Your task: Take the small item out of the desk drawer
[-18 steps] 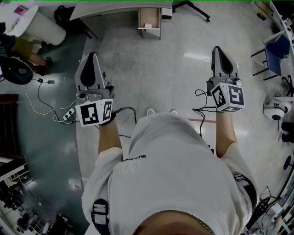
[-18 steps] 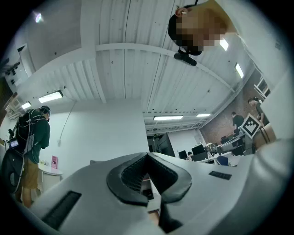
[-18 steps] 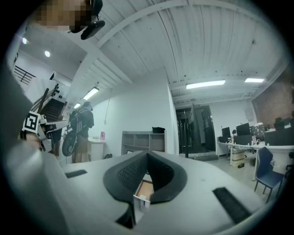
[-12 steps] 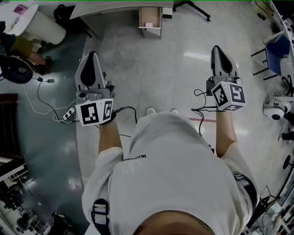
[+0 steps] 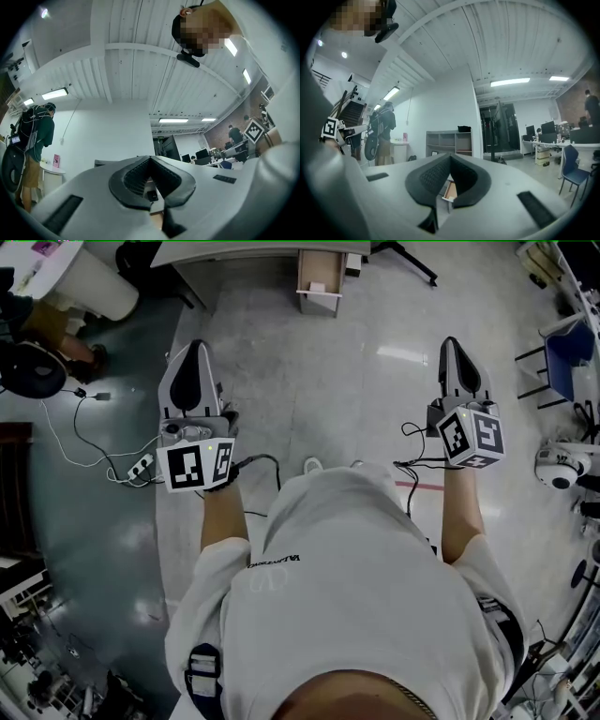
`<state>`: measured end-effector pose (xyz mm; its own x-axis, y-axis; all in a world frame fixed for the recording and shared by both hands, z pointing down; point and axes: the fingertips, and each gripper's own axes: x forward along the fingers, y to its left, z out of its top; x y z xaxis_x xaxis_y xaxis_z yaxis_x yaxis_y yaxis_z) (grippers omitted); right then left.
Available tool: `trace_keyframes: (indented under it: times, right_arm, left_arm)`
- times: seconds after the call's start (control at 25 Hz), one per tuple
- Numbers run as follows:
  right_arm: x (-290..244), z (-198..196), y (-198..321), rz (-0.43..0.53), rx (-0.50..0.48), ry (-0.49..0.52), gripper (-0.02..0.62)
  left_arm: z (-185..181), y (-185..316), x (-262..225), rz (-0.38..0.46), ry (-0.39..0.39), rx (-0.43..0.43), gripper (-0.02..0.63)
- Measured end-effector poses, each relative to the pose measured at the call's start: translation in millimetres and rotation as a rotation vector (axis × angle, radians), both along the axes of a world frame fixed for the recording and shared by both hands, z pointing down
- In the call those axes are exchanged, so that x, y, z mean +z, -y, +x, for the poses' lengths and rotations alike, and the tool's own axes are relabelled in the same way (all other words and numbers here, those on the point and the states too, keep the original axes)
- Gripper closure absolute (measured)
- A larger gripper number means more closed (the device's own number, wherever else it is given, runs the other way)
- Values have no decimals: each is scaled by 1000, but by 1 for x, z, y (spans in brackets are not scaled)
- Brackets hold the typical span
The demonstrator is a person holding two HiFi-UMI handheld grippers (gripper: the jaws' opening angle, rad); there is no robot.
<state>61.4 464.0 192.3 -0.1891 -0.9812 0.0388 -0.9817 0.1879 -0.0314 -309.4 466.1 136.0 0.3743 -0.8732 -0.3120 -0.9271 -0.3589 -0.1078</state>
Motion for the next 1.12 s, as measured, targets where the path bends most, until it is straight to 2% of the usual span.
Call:
trace_keyframes:
  times: [0.24, 0.44, 0.8, 1.12]
  right_arm:
    - [11, -24, 11, -27, 0, -12, 597]
    - [13, -19, 26, -26, 10, -25, 597]
    - [30, 16, 83, -40, -1, 19, 597]
    - [43, 66, 182, -55, -71, 47, 597]
  left_arm:
    - [-24, 10, 11, -25, -12, 4, 606]
    - [-21, 27, 19, -42, -18, 8, 606]
    - [15, 79, 22, -57, -8, -4, 606]
    - [84, 166, 28, -82, 22, -24, 606]
